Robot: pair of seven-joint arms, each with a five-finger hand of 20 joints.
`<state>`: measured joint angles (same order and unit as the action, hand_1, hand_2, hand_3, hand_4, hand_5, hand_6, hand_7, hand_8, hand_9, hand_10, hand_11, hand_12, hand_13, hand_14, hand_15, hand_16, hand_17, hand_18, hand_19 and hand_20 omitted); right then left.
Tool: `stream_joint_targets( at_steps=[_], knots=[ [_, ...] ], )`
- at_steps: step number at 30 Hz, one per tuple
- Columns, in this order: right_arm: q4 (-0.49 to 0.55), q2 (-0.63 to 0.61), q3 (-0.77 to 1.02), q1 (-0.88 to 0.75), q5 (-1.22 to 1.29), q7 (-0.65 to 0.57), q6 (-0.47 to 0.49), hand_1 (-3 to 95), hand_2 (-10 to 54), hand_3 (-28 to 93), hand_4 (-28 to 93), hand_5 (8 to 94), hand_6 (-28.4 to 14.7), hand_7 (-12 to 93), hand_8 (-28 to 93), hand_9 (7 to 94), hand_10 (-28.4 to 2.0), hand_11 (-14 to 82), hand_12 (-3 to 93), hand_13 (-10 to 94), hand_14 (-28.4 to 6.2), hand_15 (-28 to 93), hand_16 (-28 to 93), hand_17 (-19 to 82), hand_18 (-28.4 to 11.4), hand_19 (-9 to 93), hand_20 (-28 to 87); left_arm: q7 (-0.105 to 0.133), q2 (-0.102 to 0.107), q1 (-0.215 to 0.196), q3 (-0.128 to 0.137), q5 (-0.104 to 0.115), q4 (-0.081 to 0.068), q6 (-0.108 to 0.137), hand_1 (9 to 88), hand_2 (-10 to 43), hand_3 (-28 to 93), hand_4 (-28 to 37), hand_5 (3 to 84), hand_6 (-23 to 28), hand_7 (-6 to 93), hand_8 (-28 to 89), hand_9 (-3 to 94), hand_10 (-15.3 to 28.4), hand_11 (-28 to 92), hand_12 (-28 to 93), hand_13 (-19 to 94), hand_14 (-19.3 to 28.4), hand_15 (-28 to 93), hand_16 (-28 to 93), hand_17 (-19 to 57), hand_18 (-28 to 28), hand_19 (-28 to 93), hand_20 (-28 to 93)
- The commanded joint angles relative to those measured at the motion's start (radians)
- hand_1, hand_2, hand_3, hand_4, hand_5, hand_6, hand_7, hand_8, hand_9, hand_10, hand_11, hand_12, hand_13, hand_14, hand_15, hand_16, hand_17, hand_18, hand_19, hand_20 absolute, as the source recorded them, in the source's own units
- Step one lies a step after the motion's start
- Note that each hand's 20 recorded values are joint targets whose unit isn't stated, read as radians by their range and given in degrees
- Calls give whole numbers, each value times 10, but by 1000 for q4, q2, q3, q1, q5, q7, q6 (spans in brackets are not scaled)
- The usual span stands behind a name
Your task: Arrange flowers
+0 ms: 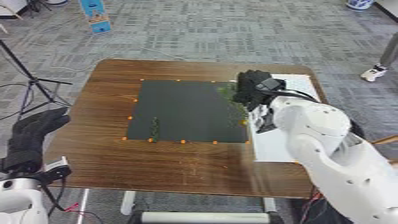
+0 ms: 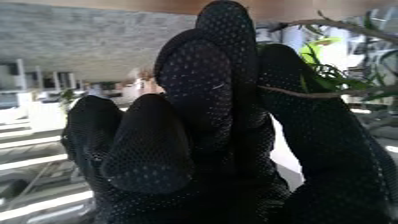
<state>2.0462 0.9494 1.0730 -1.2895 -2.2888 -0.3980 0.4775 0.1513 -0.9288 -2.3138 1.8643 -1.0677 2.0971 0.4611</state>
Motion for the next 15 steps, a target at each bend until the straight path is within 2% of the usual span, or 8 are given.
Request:
stream_joint_targets(
  at_steps=[1, 6, 8, 15],
  knots=[
    [-68, 139, -103, 42, -60, 10, 39, 404, 41, 684, -26, 895, 3, 370, 18, 937, -125, 425, 264, 872, -112, 689, 410, 529, -267, 932, 712, -8, -3, 1, -5, 2, 9, -3, 244, 124, 700, -283, 521, 24, 184, -84, 538, 130, 235, 148, 434, 148, 149, -11, 93, 81, 79, 162],
    [-159, 208, -175, 72, -79, 2, 26, 409, 44, 678, -37, 893, 4, 364, 17, 937, -127, 420, 266, 870, -112, 689, 411, 528, -266, 932, 712, -12, 0, 11, -15, 4, 4, -7, 243, 123, 702, -283, 521, 22, 184, -85, 537, 130, 235, 148, 432, 147, 147, -12, 93, 81, 78, 162],
    [-200, 247, -183, 81, -83, 0, 42, 411, 48, 672, -49, 894, 5, 351, 10, 937, -127, 419, 268, 870, -111, 690, 411, 528, -266, 932, 713, -18, 4, 23, -21, -2, -1, -13, 243, 123, 702, -283, 521, 23, 183, -85, 537, 130, 234, 148, 431, 148, 147, -11, 93, 81, 78, 162],
    [-317, 342, -203, 97, -147, 0, 29, 418, 58, 663, -73, 902, 0, 307, -6, 937, -125, 432, 273, 869, -112, 695, 413, 527, -268, 932, 717, -11, 5, 34, -34, -2, -4, -12, 242, 122, 703, -283, 523, 22, 183, -86, 536, 129, 235, 148, 431, 147, 146, -11, 93, 81, 77, 162]
  ],
)
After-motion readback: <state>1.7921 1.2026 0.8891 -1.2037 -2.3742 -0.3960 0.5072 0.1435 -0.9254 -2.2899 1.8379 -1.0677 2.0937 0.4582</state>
